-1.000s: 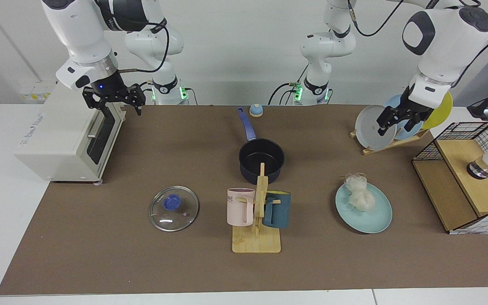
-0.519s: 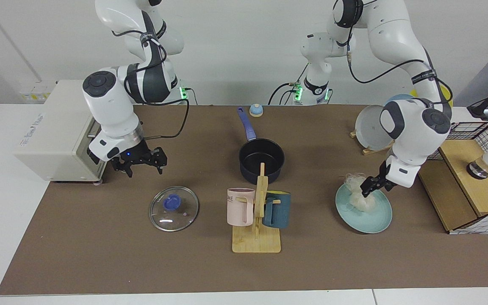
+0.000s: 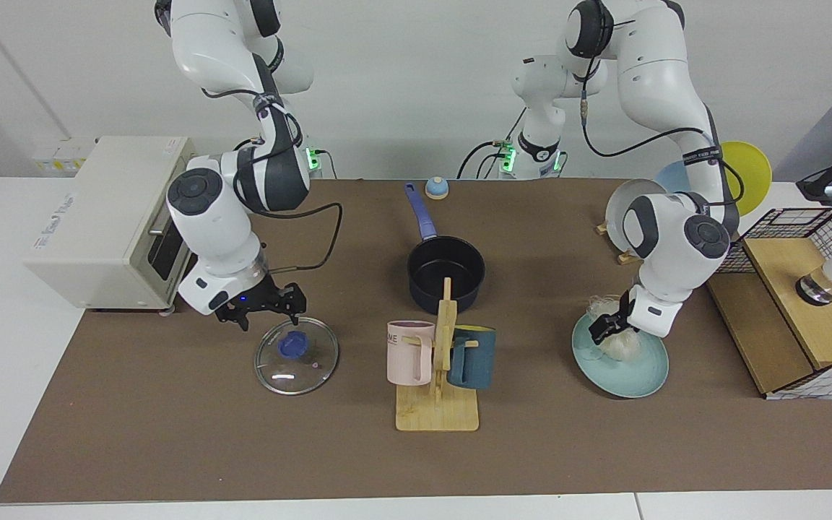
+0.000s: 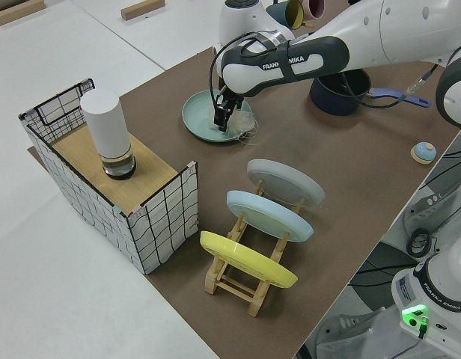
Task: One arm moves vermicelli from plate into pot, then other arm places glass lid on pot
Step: 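Grasp the vermicelli with the left gripper while the right gripper grasps the lid, then carry the vermicelli with the left gripper over the black saucepan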
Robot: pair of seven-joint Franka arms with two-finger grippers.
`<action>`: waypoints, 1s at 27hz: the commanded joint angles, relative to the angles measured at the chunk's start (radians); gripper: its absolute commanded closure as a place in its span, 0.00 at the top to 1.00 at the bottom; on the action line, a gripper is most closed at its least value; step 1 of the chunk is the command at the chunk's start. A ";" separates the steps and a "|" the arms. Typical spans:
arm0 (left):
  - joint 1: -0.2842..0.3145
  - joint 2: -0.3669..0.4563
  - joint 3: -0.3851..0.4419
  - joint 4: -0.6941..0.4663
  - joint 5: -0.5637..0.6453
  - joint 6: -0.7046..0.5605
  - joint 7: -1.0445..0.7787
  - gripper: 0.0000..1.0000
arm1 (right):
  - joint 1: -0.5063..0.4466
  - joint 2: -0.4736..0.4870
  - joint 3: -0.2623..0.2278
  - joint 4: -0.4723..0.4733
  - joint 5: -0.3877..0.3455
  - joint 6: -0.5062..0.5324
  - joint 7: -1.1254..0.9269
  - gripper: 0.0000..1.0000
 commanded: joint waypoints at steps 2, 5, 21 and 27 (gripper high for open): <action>-0.003 -0.014 0.007 -0.022 0.011 0.026 -0.025 0.39 | 0.018 0.107 0.007 0.116 -0.040 0.004 0.056 1.00; 0.004 -0.016 0.005 0.007 0.006 -0.008 -0.024 0.07 | 0.022 0.135 0.007 0.130 -0.044 0.006 0.056 1.00; 0.000 -0.212 -0.018 0.102 -0.043 -0.310 -0.180 0.00 | 0.020 0.158 0.007 0.119 -0.064 -0.051 0.059 1.00; -0.006 -0.333 -0.108 0.001 -0.045 -0.347 -0.237 0.00 | 0.025 0.152 0.007 0.116 -0.063 -0.054 0.059 1.00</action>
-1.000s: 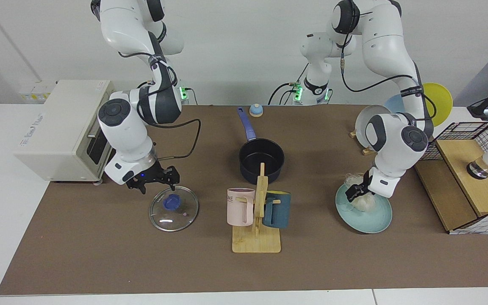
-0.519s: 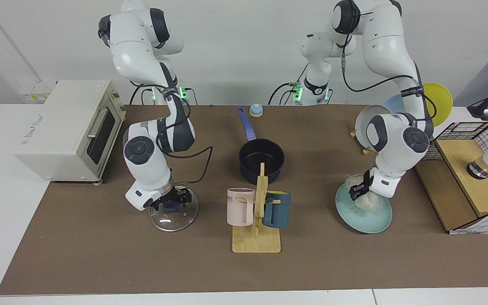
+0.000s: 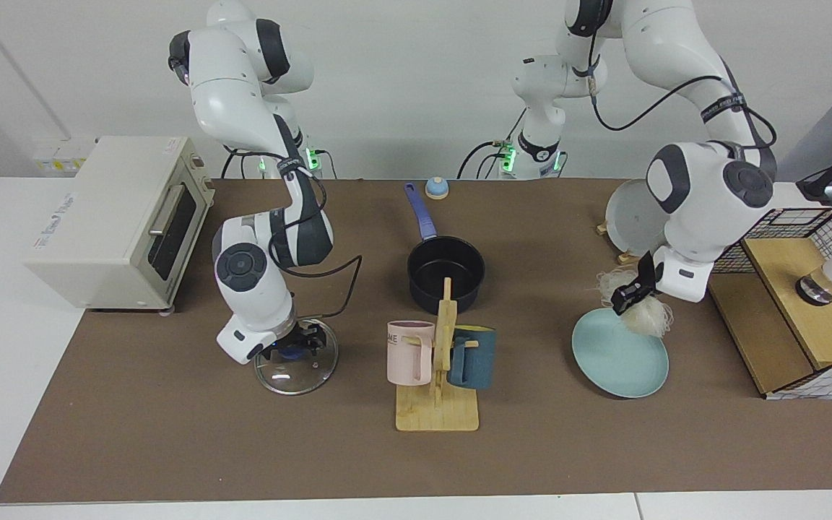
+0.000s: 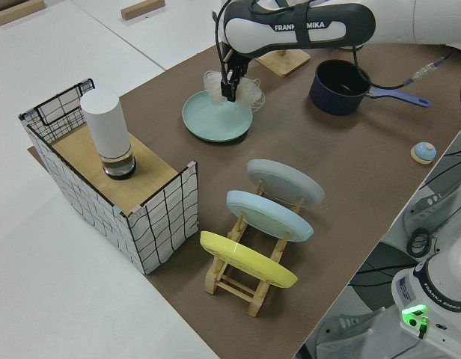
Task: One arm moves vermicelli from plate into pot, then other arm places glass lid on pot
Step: 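Carry the vermicelli with the left gripper over the black saucepan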
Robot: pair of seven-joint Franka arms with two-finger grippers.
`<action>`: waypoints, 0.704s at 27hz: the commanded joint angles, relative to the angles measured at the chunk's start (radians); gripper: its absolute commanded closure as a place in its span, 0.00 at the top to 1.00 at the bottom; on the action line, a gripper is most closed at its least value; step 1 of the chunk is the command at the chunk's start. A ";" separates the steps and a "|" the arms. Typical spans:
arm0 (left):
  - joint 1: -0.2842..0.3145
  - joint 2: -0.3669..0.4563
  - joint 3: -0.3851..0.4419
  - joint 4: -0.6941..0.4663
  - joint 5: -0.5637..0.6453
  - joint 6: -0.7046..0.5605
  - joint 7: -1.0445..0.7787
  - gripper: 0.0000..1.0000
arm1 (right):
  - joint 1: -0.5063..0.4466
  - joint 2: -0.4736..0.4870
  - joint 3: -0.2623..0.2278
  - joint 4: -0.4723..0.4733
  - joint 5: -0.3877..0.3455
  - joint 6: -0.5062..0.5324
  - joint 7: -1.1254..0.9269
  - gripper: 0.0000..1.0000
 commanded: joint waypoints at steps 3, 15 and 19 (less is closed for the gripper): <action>-0.012 -0.166 -0.118 -0.176 -0.013 0.013 -0.080 0.00 | 0.003 0.002 0.009 0.011 -0.022 -0.033 0.028 1.00; -0.012 -0.288 -0.346 -0.392 -0.105 0.186 -0.215 0.00 | 0.003 -0.016 0.009 -0.029 -0.022 -0.033 0.028 1.00; -0.012 -0.251 -0.409 -0.418 -0.119 0.299 -0.221 0.00 | 0.003 -0.017 0.009 -0.032 -0.024 -0.033 0.028 0.80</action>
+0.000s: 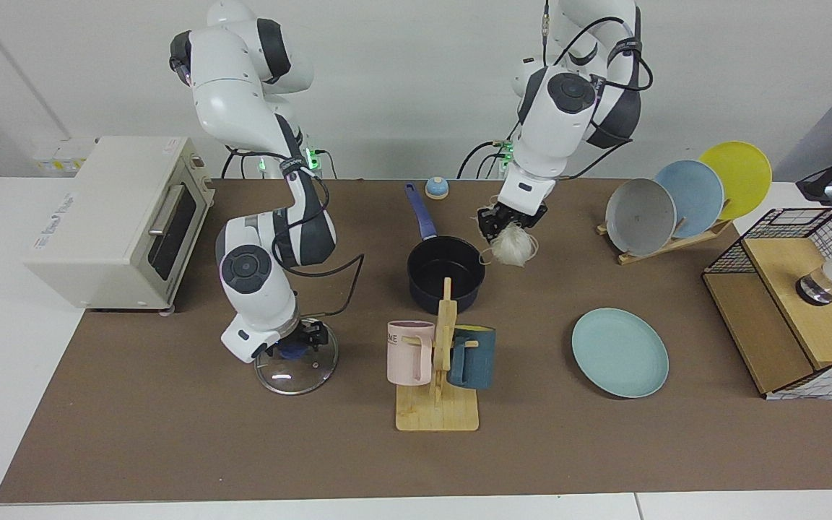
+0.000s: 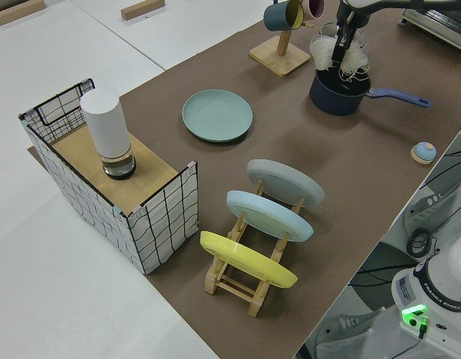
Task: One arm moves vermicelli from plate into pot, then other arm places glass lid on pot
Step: 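Carry the vermicelli with the left gripper over the black saucepan, then release the vermicelli into the saucepan with the left gripper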
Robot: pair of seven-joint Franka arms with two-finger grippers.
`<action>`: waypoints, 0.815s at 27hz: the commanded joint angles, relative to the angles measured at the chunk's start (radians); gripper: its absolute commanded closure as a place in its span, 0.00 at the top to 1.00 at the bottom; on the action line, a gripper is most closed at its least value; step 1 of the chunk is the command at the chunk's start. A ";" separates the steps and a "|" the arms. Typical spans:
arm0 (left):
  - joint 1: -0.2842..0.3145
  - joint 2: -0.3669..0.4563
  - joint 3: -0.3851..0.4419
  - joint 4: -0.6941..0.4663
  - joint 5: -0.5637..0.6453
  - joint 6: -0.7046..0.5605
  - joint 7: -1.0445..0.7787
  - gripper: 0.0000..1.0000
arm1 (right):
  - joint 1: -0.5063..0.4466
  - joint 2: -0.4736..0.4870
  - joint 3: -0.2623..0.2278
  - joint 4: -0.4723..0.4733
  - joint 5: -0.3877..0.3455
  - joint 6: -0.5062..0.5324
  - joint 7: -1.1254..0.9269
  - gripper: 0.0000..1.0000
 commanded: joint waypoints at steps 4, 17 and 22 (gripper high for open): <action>0.004 0.032 -0.080 -0.079 -0.040 0.204 -0.006 0.00 | 0.008 -0.017 0.008 -0.021 -0.055 -0.010 0.025 0.34; -0.027 0.149 -0.123 -0.098 -0.005 0.339 -0.006 0.00 | 0.022 -0.036 0.006 -0.008 -0.097 -0.012 0.016 0.00; -0.029 0.187 -0.122 -0.109 0.010 0.400 -0.020 0.00 | 0.019 -0.083 0.006 -0.008 -0.091 -0.012 -0.009 0.00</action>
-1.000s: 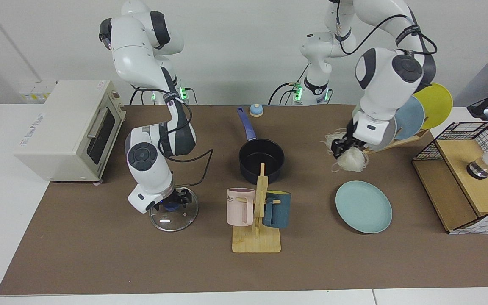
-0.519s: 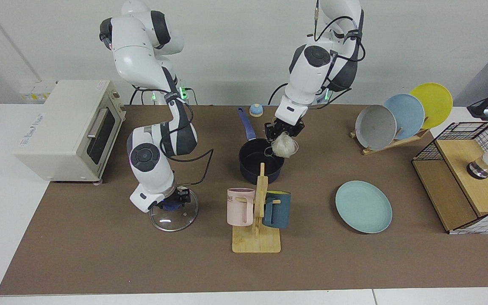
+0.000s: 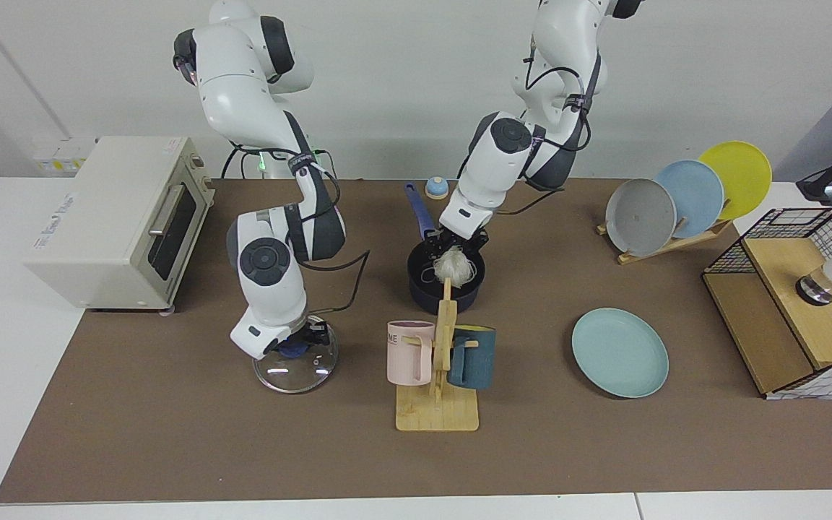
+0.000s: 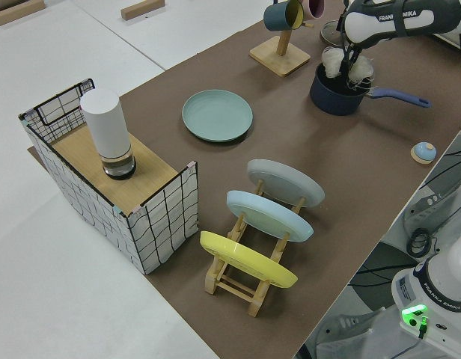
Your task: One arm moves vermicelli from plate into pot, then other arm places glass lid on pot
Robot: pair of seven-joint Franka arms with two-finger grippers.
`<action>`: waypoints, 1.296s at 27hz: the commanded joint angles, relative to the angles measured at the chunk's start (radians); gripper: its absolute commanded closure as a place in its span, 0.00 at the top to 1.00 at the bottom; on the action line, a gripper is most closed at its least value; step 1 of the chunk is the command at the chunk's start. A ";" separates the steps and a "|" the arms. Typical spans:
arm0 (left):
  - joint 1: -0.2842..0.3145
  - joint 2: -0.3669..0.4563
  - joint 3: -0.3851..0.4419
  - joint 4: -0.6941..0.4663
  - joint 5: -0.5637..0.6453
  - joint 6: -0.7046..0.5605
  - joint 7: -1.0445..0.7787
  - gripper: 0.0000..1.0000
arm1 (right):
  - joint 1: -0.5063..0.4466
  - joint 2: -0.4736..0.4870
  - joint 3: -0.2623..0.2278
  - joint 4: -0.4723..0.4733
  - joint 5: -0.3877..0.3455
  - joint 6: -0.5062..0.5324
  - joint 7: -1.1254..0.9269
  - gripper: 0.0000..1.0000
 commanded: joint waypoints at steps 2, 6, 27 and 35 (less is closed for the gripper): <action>-0.002 0.029 0.004 -0.022 0.053 0.062 -0.018 0.03 | -0.008 -0.085 0.006 -0.012 -0.011 -0.012 -0.024 0.00; 0.001 0.075 0.004 -0.020 0.103 0.091 -0.022 0.20 | -0.014 -0.127 0.007 -0.017 0.026 -0.042 -0.030 0.00; 0.025 -0.003 0.024 0.107 0.111 -0.212 -0.100 0.99 | -0.019 -0.564 0.007 -0.397 0.169 -0.128 -0.052 0.00; 0.018 -0.055 0.128 0.228 0.110 -0.424 0.003 0.99 | 0.010 -0.593 0.044 -0.431 0.196 -0.119 0.069 0.00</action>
